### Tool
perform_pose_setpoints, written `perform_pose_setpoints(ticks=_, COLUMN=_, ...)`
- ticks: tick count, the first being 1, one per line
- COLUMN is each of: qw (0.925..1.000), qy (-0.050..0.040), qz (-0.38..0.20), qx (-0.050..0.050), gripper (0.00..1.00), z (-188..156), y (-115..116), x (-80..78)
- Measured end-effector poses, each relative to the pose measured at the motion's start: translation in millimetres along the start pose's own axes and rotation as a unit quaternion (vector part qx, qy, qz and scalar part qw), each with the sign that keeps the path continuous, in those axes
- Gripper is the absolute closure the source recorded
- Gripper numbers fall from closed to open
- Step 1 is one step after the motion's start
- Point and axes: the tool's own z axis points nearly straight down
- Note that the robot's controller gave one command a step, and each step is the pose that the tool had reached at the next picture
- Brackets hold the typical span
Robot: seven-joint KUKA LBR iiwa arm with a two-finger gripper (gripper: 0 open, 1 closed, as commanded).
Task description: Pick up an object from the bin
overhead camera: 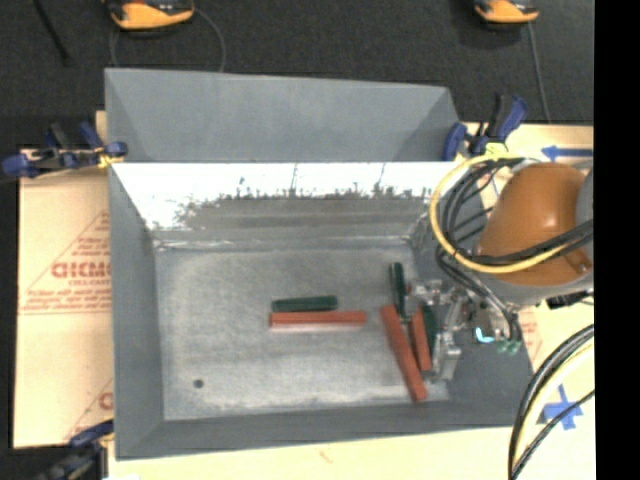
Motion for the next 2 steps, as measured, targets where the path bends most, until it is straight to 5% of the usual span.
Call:
perform_pose_setpoints(ticks=1, qw=0.9994, qy=-0.0074, qz=-0.033, qx=0.002, gripper=0.0, z=4.1, y=-14.3, x=-94.3)
perform_pose_setpoints(ticks=2, qw=0.9905, qy=-0.0021, qz=0.138, qx=-0.001, gripper=0.0, z=67.2, y=33.8, x=-88.7)
